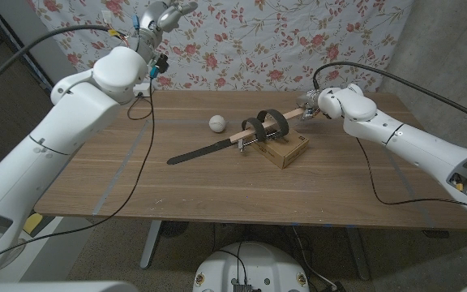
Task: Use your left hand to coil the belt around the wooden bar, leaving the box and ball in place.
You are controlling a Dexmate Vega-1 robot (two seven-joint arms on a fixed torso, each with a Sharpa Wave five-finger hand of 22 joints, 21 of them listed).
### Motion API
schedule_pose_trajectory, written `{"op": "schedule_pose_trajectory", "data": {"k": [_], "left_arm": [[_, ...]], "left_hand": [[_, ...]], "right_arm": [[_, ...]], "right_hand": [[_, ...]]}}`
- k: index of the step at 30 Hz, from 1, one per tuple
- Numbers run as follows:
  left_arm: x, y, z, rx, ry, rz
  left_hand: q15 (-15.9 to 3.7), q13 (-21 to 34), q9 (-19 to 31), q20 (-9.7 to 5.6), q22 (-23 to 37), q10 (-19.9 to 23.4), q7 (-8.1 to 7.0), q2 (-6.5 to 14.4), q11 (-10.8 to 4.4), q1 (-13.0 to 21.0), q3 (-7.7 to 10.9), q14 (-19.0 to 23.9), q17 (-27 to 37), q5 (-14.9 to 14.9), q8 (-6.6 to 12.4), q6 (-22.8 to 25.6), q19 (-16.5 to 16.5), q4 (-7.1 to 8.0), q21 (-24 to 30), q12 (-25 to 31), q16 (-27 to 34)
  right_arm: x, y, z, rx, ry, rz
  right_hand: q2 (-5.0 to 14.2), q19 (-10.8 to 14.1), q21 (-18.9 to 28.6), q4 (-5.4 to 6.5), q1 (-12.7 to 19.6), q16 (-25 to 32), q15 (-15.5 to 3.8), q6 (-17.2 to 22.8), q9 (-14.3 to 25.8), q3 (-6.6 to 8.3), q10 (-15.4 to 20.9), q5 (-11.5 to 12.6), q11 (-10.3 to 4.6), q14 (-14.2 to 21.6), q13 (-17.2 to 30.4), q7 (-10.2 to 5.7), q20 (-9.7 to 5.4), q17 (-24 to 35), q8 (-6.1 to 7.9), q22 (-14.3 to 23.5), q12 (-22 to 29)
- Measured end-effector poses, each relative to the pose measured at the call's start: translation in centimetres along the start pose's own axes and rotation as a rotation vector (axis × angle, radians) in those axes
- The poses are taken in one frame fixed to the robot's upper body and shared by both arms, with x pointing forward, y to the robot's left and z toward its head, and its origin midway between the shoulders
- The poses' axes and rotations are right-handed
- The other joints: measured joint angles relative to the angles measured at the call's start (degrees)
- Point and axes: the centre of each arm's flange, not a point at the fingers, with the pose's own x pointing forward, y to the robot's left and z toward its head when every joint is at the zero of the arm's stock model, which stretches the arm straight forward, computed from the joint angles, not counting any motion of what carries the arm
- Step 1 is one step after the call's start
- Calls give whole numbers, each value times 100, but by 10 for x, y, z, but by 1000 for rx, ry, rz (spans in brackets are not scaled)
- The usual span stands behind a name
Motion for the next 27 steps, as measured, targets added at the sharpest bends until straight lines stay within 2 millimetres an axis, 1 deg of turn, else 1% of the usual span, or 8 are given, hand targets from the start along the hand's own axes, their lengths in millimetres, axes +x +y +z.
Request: {"op": "schedule_pose_trajectory", "data": {"k": [3,6,8,12,14,20,25,27], "left_arm": [[0,0,0,-1,-2,-4],[0,-1,1,-1,-5,-6],[2,1,-1,3,-1,-4],[2,2,-1,5,-1,-7],[3,2,-2,6,0,-7],[3,3,-2,8,-1,-11],[3,4,-3,6,-6,-12],[3,5,-3,5,-7,-12]], "left_hand": [[0,0,0,0,0,-3,0,0,-3,0,0,0,0,0,0,0,0,0,0,0,0],[0,1,0,0,0,-31,0,0,-31,0,0,0,0,0,0,0,0,0,0,0,0],[0,1,0,0,0,-31,0,0,-31,0,0,0,0,0,0,0,0,0,0,0,0],[0,1,0,0,0,-31,0,0,-31,0,0,0,0,0,0,0,0,0,0,0,0],[-14,1,0,0,0,-31,0,0,-31,0,-17,-15,0,0,0,0,0,-17,0,0,0],[-31,1,0,0,0,-31,0,0,-31,0,-24,-31,0,0,0,0,0,-23,-44,0,0],[-31,1,0,0,10,-31,0,0,-31,0,-24,-31,0,0,0,0,0,-23,-44,0,0],[-31,1,0,0,29,-31,0,0,-31,0,-24,-31,0,0,0,0,0,-23,-44,0,0]], "right_arm": [[2,-4,2,-2,-2,-1],[4,-8,5,-3,-4,-4],[5,-2,0,-31,39,80],[7,-4,0,-38,51,110],[9,-7,0,-44,55,126],[12,-15,-2,-42,64,177],[12,-20,-4,-13,45,184],[11,-22,-6,4,37,182]], "right_hand": [[-305,-70,-225,101,-270,-437,44,-215,-144,-353,-338,246,30,-329,-238,-47,14,-386,21,0,-419],[-533,-153,-398,137,-481,-635,53,-293,-239,-667,-518,468,32,-532,-380,-30,15,-588,43,0,-691],[-701,-183,-506,137,-530,-737,58,-325,-292,-866,-622,618,7,-674,-454,1,4,-688,64,0,-852],[-780,-264,-671,121,-616,-899,56,-384,-356,-1135,-740,833,-11,-981,-546,2,3,-812,64,-26,-1056],[-785,-264,-716,111,-640,-926,77,-424,-382,-1201,-761,869,-30,-1017,-566,2,3,-847,64,-26,-1071],[-739,-264,-758,122,-728,-959,67,-401,-409,-1266,-761,971,-30,-1069,-604,24,3,-885,87,-17,-1115],[-397,-264,-802,171,-823,-981,77,-401,-436,-1289,-745,1078,-46,-1080,-650,24,3,-930,87,-10,-1204],[-317,-263,-823,194,-856,-981,70,-422,-460,-1296,-744,1099,-46,-1133,-660,44,3,-957,87,-10,-1241]]}}
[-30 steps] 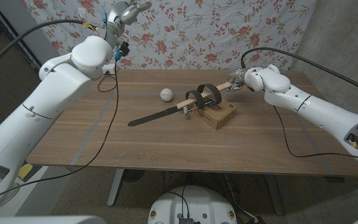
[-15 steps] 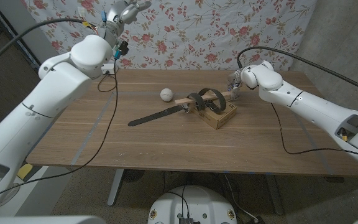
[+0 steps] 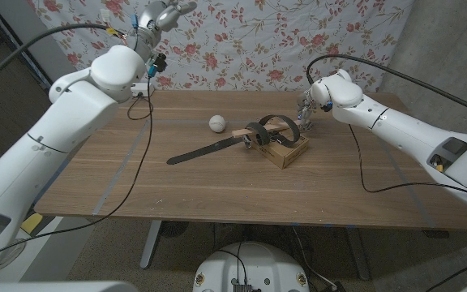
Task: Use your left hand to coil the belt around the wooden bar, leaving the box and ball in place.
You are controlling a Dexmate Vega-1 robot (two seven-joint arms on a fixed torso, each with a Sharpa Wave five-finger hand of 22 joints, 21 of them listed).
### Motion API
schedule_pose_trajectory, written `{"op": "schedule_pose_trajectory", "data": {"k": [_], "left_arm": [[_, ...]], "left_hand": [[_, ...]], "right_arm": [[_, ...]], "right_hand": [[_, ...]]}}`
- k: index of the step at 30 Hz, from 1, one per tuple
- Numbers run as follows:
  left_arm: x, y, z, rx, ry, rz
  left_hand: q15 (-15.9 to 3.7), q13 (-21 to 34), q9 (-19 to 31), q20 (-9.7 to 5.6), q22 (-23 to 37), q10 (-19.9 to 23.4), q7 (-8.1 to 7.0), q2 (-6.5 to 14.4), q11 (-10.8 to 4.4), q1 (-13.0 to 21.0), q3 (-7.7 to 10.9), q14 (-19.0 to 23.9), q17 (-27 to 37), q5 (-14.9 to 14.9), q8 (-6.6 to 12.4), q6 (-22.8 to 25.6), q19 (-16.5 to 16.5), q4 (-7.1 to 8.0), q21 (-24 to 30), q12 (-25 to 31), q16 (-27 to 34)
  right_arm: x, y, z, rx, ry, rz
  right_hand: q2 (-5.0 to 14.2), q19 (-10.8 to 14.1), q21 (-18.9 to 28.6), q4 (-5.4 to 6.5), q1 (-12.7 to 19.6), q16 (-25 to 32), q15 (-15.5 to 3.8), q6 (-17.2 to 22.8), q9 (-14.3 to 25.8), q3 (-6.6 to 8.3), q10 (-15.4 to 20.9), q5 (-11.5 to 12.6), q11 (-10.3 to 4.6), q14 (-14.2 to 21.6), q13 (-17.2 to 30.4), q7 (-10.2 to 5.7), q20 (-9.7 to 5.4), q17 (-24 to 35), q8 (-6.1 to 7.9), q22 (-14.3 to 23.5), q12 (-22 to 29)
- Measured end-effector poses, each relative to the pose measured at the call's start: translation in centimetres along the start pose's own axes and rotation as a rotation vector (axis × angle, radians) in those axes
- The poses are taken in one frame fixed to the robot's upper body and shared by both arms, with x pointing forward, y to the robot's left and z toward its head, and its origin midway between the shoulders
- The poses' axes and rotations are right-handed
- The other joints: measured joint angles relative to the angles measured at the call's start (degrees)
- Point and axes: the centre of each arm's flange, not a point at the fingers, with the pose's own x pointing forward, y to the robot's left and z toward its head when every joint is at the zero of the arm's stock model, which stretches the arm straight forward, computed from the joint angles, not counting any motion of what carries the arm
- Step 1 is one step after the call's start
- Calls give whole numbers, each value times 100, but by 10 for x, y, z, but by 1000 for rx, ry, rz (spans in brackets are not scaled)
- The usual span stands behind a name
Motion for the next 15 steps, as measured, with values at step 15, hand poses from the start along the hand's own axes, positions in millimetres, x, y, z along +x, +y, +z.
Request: {"op": "schedule_pose_trajectory", "data": {"k": [15], "left_arm": [[1,2,-5,-10,1,-15]], "left_hand": [[0,0,0,0,0,0,-21,-2,0,-1,-24,0,0,-21,0,-22,0,-24,-45,0,0]], "right_arm": [[-15,-15,-20,190,-128,-62]], "right_hand": [[290,-58,-88,46,-113,-21,7,114,-55,-49,109,63,140,-6,-80,114,-3,-94,43,-1,-91]]}}
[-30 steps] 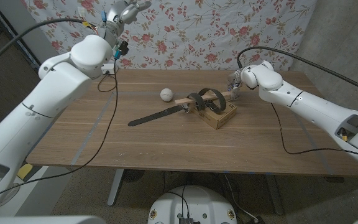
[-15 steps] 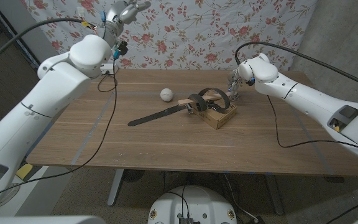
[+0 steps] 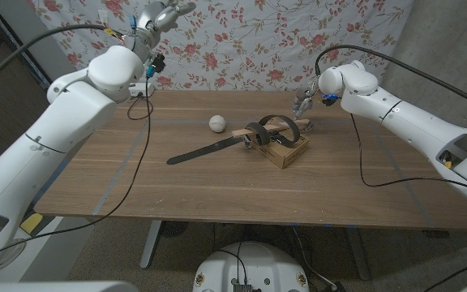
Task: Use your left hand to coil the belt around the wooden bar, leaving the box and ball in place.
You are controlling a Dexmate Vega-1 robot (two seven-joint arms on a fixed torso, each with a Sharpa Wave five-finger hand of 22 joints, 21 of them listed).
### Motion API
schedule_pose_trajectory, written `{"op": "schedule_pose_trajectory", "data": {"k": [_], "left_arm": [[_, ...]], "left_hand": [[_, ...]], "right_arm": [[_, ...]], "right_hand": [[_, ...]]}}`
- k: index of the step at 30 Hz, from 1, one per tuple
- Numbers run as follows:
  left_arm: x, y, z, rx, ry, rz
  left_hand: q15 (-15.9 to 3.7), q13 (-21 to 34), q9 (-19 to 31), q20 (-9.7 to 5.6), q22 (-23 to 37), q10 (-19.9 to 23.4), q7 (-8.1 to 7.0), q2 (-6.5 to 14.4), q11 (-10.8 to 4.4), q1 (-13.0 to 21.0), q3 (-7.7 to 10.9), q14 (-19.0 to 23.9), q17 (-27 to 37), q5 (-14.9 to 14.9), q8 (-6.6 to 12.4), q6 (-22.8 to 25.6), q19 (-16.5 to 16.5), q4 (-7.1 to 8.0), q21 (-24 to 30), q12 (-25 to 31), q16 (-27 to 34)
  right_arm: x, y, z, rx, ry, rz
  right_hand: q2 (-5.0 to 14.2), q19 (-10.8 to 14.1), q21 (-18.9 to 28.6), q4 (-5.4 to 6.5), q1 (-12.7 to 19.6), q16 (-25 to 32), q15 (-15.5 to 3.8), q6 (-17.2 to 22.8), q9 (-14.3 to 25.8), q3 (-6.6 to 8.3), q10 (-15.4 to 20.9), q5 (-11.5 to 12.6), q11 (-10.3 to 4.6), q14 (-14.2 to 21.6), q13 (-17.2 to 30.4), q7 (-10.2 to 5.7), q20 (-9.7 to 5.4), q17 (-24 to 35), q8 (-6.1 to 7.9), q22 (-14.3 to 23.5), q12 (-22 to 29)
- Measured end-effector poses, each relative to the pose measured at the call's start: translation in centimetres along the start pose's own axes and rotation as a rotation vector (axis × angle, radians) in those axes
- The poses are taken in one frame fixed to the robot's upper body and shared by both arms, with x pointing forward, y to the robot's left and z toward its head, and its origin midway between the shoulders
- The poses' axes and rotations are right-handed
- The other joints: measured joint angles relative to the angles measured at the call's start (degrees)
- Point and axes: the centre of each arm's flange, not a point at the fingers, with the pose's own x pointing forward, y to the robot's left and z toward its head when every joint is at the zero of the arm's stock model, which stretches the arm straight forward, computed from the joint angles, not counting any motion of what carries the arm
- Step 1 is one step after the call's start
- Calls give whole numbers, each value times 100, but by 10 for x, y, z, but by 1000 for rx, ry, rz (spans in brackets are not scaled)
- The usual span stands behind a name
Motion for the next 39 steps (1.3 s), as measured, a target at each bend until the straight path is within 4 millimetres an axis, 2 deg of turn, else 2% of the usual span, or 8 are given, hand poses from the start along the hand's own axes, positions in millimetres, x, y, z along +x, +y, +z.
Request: {"op": "schedule_pose_trajectory", "data": {"k": [2,5,10,14,17,23,29,39], "left_arm": [[0,0,-1,-3,0,-3],[1,0,-4,-6,4,-5],[1,0,-8,-13,9,-10],[2,0,-10,-18,10,-14],[2,1,-13,-21,15,-16],[2,1,-19,-32,19,-24],[4,1,-26,-47,20,-33],[5,1,-33,-76,5,-56]], "left_hand": [[0,0,0,0,0,0,0,-28,0,-29,0,0,0,0,0,0,0,0,0,0,0],[0,0,0,0,0,0,0,2,0,-60,0,0,0,0,0,0,0,0,0,0,0],[1,0,0,0,-1,0,0,2,0,-60,0,-1,0,0,0,0,0,0,-20,0,0],[41,0,0,4,-1,-32,0,2,-32,-59,-24,-41,0,0,0,0,-4,-24,-44,0,0],[41,0,0,32,-1,-32,0,2,-32,-60,-24,-41,0,0,0,0,-32,-24,-44,0,0],[72,0,0,53,-1,-37,0,-22,-37,-83,-48,-72,0,0,0,1,-53,0,-79,0,0],[72,0,0,53,-1,-62,1,-22,-62,-83,-48,-72,0,0,0,1,-52,0,-100,0,0],[92,0,0,74,-2,-62,1,9,-61,-112,-48,-51,8,0,0,1,-31,0,-121,0,0]], "right_arm": [[-4,-2,-3,28,-15,-20],[-8,-4,-6,85,-54,-69],[-15,-6,-11,178,-128,-166],[-20,-6,-20,247,-168,-222],[-24,-10,-17,308,-237,-279],[-31,-10,-23,408,-311,-354],[-33,-7,-28,515,-383,-413],[-32,2,-32,648,-457,-469]], "right_hand": [[127,2,0,25,-35,0,0,50,-23,-25,42,0,42,3,-23,50,2,-12,7,0,-11],[196,42,0,24,-43,1,0,91,-27,-24,94,0,94,66,-27,91,1,-39,38,0,-11],[264,42,-41,24,-55,1,2,88,-53,-24,163,0,165,149,-53,155,1,-76,38,-1,-50],[315,42,-82,-8,-106,-6,-3,-8,-80,-56,67,-37,261,144,-80,245,1,-121,11,-1,-137],[331,42,-127,-4,-122,-42,-9,-88,-106,-113,2,-68,319,69,-106,264,1,-159,-8,-1,-195],[422,-3,-301,-34,-213,-170,14,-592,-197,-257,-398,-197,406,-162,-206,254,-2,-271,-144,-1,-492],[609,-87,-466,4,-401,-257,-4,-1113,-312,-343,-700,-386,592,-414,-327,304,25,-378,-178,-16,-736],[810,-228,-664,4,-604,-346,1,-1398,-421,-406,-821,-600,674,-657,-443,384,210,-483,-177,-15,-825]]}}
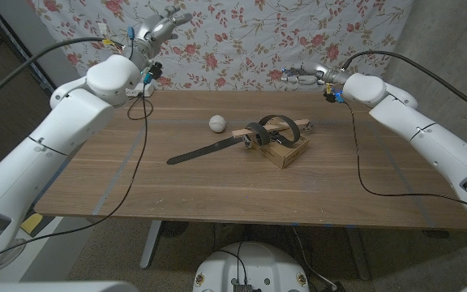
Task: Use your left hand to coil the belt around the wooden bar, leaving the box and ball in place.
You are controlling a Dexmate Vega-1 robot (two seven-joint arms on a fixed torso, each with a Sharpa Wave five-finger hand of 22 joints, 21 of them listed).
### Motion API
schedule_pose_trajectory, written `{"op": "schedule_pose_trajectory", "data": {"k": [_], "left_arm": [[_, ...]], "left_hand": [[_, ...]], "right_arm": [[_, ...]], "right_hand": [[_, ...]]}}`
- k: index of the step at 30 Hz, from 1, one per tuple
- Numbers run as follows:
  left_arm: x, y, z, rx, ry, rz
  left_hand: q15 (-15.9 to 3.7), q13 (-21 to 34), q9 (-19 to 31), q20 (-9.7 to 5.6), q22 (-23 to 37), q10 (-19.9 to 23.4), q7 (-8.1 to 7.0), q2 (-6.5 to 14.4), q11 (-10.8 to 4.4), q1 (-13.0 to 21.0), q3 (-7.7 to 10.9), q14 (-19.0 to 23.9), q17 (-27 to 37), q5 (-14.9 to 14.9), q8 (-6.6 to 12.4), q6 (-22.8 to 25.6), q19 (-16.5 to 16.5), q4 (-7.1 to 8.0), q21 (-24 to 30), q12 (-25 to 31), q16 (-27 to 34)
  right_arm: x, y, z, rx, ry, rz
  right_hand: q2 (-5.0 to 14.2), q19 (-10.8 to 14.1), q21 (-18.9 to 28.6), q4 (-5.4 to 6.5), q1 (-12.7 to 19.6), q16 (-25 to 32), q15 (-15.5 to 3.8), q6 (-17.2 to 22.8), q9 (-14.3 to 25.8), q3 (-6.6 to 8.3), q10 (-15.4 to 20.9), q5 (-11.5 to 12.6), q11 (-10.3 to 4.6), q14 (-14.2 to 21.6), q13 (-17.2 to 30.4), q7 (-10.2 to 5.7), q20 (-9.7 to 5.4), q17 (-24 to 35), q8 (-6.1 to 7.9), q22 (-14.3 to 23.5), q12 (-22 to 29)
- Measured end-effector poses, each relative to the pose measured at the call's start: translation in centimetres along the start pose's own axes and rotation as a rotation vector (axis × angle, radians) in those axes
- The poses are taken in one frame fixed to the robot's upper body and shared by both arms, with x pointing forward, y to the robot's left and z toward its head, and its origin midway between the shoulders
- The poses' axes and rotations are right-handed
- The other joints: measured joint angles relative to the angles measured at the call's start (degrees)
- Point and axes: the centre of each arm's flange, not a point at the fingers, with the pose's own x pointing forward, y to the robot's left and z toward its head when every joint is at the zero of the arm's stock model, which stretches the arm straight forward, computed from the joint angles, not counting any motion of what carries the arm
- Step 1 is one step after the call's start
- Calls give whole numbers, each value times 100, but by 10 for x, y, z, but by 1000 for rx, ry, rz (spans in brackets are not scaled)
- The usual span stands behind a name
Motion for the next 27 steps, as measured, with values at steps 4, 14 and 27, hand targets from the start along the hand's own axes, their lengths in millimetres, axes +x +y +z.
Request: {"op": "schedule_pose_trajectory", "data": {"k": [4,14,27], "left_arm": [[2,4,-11,-12,10,-4],[5,6,-26,-46,11,-31],[11,7,-35,-83,-18,-79]], "left_hand": [[31,0,0,0,0,0,-23,-30,0,-30,-24,-31,6,0,0,-23,0,24,0,0,0],[31,0,0,22,0,0,-24,0,0,-60,-24,-31,6,0,0,-24,-22,24,-21,0,0],[31,0,0,30,-1,-31,-22,8,-31,-113,-47,-31,5,0,0,-22,-31,48,-42,0,0]], "right_arm": [[-2,-2,3,74,-51,-49],[-6,0,-1,210,-123,-131],[-13,2,-17,400,-204,-273]], "right_hand": [[-14,-62,-90,-6,-142,-44,24,-151,-46,-55,-108,-101,39,-105,-49,-7,62,-49,0,0,-58],[14,-175,-268,8,-393,-117,145,-316,-109,-150,-372,-273,146,-332,-158,11,175,-160,25,1,-118],[6,-207,-372,-33,-445,-140,174,-315,-162,-191,-409,-399,183,-459,-220,11,203,-245,68,2,-117]]}}
